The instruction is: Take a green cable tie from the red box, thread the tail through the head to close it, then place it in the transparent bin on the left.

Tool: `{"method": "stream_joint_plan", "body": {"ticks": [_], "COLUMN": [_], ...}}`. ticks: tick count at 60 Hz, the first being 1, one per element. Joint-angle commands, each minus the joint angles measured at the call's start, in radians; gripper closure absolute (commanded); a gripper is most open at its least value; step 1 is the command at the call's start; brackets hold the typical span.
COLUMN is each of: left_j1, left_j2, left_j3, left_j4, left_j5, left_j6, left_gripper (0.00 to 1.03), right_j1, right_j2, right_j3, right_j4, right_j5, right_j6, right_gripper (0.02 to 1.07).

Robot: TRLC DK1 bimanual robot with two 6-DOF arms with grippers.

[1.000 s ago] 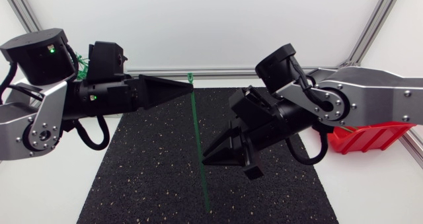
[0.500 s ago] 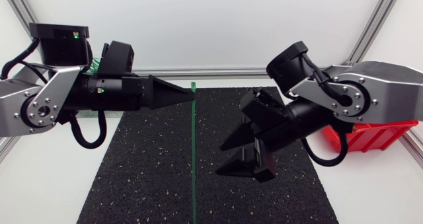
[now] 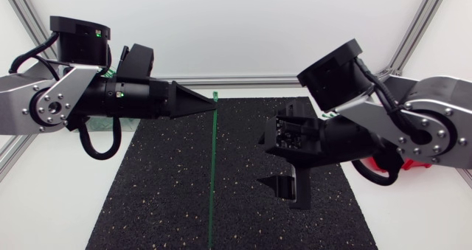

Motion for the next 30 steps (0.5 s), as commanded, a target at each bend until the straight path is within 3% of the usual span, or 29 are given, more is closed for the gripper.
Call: {"method": "stream_joint_plan", "body": {"ticks": [1, 8, 18, 30], "left_j1": [0.007, 0.024, 0.041, 0.062], "left_j2": [0.008, 0.037, 0.109, 0.135], "left_j3": [0.045, 0.07, 0.113, 0.147], "left_j4": [-0.013, -0.03, -0.09, -0.116], "left_j5": [0.0, 0.006, 0.081, 0.161], "left_j6": [0.019, 0.014, 0.008, 0.017], "left_gripper": [1.0, 1.0, 1.0, 1.0], "right_j1": [0.036, 0.088, 0.189, 0.248], "right_j2": [-0.029, -0.045, -0.065, -0.066], "right_j3": [-0.028, -0.034, -0.069, -0.08], "right_j4": [0.038, 0.059, 0.131, 0.213], "right_j5": [0.063, 0.147, 0.285, 0.343], "right_j6": [-0.1, -0.179, -0.327, -0.462], "right_gripper": [0.13, 0.13, 0.13, 0.13]}}
